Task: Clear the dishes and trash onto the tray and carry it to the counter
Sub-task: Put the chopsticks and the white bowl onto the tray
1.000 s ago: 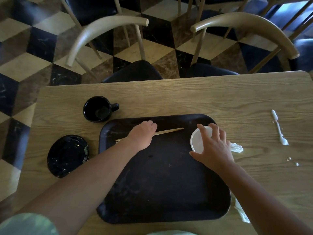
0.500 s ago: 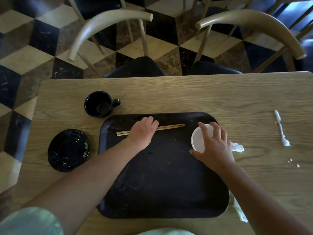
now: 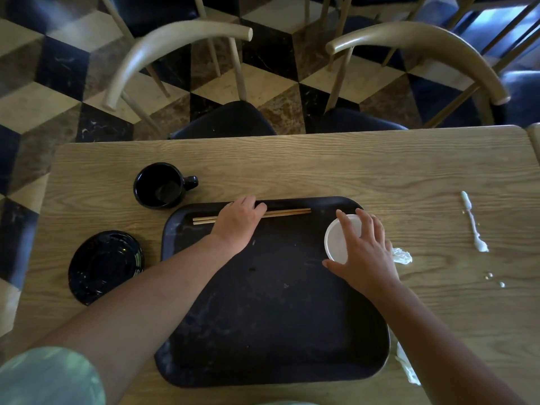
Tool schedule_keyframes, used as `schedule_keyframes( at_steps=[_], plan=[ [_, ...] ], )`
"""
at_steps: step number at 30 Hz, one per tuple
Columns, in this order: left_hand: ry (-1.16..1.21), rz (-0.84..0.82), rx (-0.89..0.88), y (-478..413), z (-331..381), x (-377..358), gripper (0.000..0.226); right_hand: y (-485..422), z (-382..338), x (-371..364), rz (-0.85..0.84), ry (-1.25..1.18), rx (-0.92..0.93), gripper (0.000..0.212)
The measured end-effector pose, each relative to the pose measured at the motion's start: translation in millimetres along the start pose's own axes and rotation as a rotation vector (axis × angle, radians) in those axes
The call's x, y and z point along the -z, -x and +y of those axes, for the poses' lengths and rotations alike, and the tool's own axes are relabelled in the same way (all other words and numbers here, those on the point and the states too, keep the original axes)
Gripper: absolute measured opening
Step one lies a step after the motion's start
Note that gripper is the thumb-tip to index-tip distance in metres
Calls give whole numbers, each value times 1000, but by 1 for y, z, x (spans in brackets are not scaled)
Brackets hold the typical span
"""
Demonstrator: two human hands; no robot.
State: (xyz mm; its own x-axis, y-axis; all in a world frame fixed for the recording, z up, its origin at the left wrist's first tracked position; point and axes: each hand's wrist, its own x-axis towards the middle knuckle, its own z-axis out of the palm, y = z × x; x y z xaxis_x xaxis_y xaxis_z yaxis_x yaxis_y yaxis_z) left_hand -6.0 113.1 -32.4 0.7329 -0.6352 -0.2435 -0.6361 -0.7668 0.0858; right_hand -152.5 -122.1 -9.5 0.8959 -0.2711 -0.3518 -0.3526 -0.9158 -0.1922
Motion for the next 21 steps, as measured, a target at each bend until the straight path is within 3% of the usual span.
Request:
schedule_keyframes(
  at_steps=[21],
  plan=[
    [-74,18,3,-6,0,-4,50,-1,7,0,7,12,-13,114]
  ],
)
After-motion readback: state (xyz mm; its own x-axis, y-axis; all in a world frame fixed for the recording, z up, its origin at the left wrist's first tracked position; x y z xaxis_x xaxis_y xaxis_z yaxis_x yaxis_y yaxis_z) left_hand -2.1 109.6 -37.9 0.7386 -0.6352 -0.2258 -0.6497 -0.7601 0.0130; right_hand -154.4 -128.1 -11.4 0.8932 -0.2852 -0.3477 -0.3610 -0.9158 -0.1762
